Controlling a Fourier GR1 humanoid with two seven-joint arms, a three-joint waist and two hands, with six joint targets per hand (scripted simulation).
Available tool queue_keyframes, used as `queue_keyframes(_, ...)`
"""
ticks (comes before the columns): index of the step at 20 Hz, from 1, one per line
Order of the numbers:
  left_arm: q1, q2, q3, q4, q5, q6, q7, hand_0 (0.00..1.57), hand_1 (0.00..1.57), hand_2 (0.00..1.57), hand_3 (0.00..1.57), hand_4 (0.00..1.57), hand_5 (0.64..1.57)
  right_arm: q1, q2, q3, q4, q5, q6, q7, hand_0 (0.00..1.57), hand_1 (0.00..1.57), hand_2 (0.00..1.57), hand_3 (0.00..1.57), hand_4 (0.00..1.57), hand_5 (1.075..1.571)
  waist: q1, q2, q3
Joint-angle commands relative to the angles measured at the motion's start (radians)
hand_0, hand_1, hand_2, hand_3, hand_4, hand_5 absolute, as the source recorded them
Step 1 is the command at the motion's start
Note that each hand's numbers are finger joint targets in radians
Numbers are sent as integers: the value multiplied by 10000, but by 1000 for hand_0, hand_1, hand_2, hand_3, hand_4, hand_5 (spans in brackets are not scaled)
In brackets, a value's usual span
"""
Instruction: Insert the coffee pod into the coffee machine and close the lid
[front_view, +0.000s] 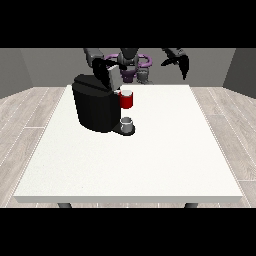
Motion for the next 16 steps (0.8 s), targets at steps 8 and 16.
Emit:
queue_keyframes(8,-286,-145,-230,112,-191,275,206,0,0,0,0,356,1571,-1172,334,688,-246,403,109,637,0,0,0,0,0,1571,386,59,-22)
queue_keyframes(16,-262,-245,-642,388,-246,-140,-756,0,0,0,0,386,1571,-2034,-76,1026,-866,1161,-370,1319,0,0,0,0,219,1571,1398,566,-31)
